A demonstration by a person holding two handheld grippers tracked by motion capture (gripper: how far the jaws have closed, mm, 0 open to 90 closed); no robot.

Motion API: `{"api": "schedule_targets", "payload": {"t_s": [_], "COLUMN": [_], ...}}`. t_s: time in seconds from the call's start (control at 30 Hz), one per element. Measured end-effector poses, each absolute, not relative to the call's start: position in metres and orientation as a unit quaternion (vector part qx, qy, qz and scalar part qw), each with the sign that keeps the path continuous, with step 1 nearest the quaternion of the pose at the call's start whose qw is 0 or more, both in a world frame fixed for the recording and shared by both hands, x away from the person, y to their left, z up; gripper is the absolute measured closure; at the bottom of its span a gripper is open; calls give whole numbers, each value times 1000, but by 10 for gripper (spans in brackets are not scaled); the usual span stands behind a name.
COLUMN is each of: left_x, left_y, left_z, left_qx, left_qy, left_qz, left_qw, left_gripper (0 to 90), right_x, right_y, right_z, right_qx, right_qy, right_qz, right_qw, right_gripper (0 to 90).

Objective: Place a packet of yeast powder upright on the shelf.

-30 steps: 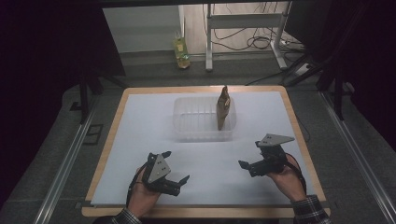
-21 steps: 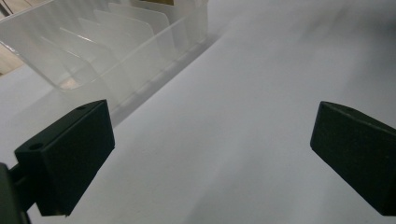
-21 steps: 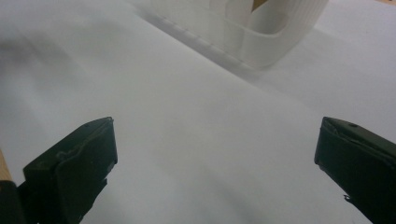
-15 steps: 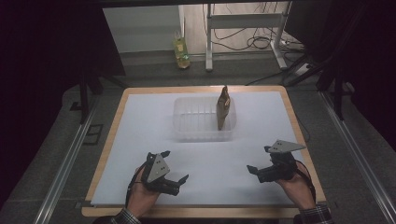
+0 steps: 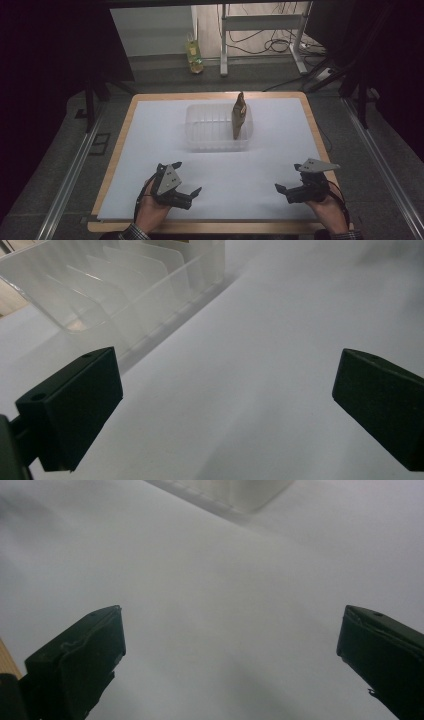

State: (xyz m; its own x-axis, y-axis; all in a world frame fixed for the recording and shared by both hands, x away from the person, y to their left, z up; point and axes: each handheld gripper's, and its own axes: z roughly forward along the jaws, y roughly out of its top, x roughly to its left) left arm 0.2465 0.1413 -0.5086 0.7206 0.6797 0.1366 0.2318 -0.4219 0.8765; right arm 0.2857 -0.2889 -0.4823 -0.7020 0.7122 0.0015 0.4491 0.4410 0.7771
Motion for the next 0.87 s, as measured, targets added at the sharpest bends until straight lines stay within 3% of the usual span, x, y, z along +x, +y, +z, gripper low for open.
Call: {"api": "schedule_targets", "payload": {"t_s": [0.87], "left_x": [247], "left_y": [142], "left_z": [-507], "left_qx": [811], "left_qy": [285], "left_qz": [243], "left_qw": [450], "left_gripper": [0], "right_x": [269], "right_y": [-322], "right_z": [-508], "right_qx": [393], "right_qy": [838], "right_qz": [343], "right_qw": [162], "right_gripper": [0]}}
